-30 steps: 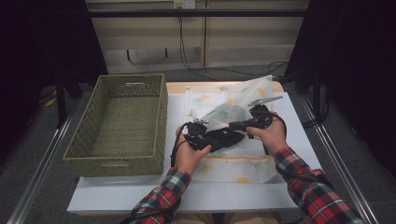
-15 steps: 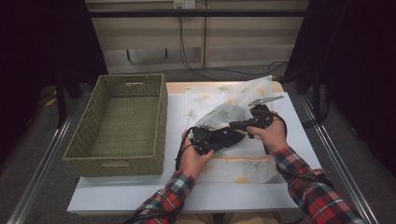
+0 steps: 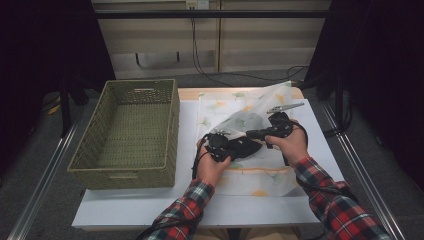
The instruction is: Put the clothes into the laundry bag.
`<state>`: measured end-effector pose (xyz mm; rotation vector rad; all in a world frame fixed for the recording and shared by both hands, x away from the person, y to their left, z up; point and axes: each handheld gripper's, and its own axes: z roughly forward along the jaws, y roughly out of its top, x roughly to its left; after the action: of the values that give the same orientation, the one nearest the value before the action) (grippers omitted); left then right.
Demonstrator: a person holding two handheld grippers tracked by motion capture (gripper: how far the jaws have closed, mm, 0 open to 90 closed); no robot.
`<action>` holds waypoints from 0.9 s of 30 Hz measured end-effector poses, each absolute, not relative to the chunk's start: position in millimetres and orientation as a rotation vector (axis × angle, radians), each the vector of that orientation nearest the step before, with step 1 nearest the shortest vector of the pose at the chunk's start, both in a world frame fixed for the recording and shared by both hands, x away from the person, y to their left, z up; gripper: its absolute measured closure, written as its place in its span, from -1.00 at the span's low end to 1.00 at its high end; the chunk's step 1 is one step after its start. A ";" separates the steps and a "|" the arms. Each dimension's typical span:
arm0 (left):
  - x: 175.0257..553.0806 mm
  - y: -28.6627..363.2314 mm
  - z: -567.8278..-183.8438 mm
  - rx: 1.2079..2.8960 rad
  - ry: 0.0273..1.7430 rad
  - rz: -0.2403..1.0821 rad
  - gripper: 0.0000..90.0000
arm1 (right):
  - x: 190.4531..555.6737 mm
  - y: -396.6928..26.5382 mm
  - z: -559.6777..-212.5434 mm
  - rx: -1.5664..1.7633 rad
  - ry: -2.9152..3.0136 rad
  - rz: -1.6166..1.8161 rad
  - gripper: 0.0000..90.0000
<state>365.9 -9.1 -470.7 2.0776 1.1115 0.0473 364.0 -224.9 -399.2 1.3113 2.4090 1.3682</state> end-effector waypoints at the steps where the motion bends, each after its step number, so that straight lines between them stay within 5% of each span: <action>1: 367.1 -9.3 -471.2 2.075 1.117 0.044 1.00 | 364.1 -225.1 -399.1 1.311 2.408 1.370 0.99; 27: 384.8 -8.9 -467.5 2.048 1.133 0.120 1.00 | 362.7 -226.2 -403.7 1.312 2.421 1.367 0.99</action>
<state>384.8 -8.9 -467.5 2.0480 1.1333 0.1200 362.7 -226.2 -403.7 1.3122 2.4213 1.3667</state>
